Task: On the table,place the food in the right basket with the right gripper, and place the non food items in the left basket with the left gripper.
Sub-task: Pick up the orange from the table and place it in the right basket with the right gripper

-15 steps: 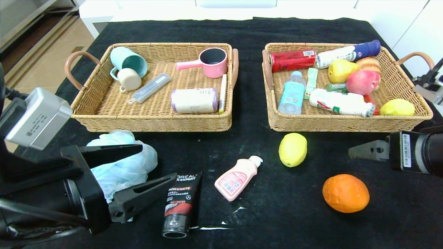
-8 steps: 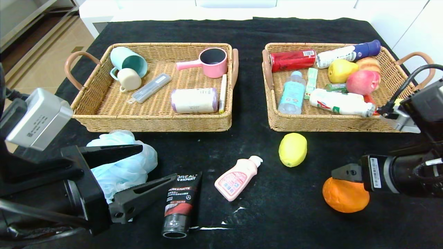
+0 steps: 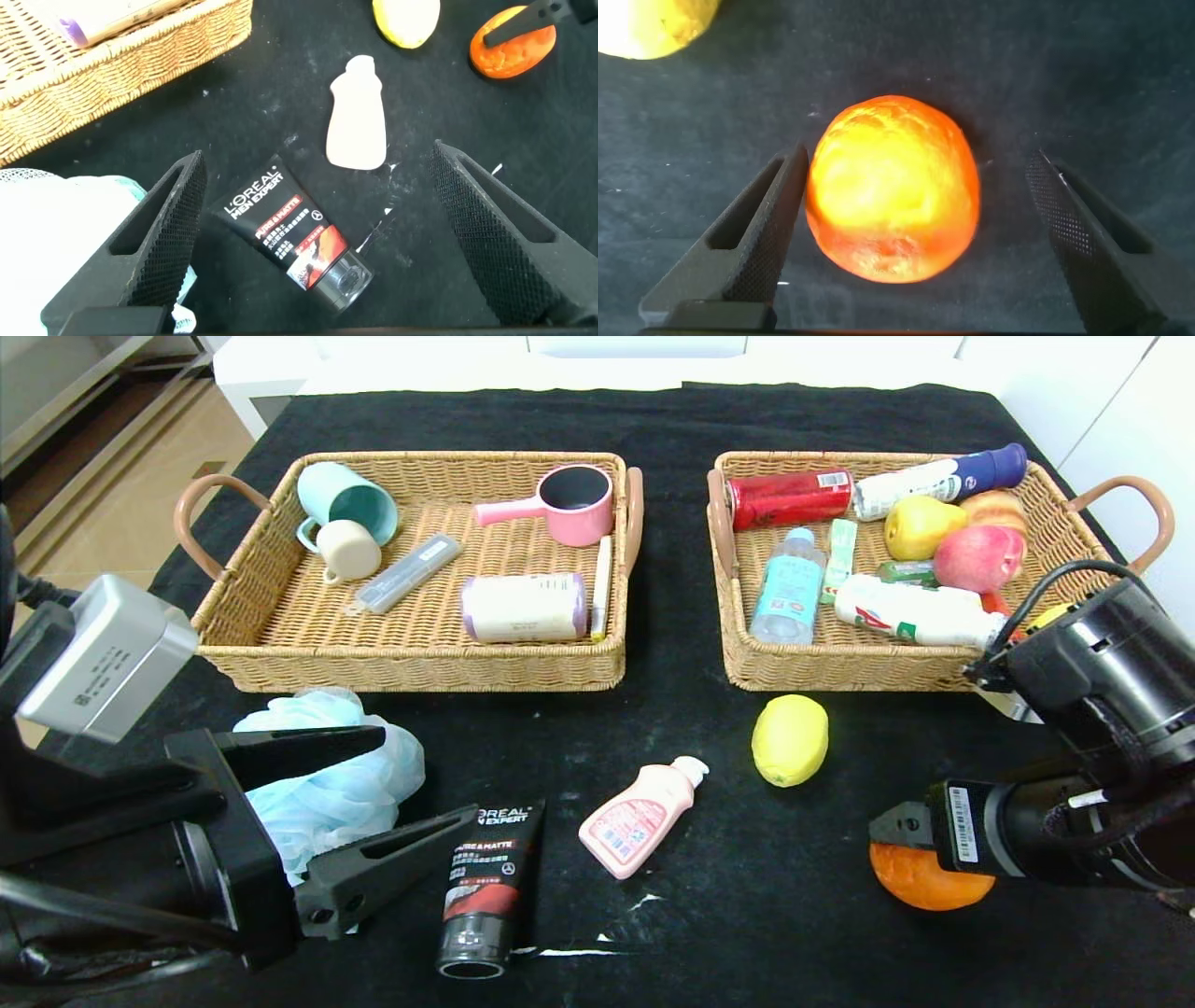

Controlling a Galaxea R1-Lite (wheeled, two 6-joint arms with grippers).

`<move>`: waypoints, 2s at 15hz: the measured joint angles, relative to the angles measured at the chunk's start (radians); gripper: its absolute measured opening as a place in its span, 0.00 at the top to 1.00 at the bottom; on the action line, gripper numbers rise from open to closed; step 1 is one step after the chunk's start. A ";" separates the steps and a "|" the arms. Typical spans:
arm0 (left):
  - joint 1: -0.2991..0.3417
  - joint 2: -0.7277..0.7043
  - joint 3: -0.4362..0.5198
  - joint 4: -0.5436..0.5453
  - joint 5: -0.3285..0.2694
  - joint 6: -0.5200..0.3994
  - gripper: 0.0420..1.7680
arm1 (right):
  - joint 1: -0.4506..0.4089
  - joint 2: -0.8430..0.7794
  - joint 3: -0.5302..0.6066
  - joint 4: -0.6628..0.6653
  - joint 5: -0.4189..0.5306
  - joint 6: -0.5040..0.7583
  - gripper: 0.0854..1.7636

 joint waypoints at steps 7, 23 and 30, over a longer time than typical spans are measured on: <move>0.002 -0.001 0.000 -0.002 0.000 0.000 0.03 | 0.004 0.041 0.006 -0.007 -0.003 0.016 0.04; 0.001 -0.005 0.001 -0.003 0.008 0.008 0.03 | 0.015 0.077 0.009 -0.024 -0.004 0.016 0.32; 0.001 -0.005 0.002 -0.001 0.006 0.009 0.03 | 0.015 0.083 0.005 -0.023 -0.006 0.037 0.32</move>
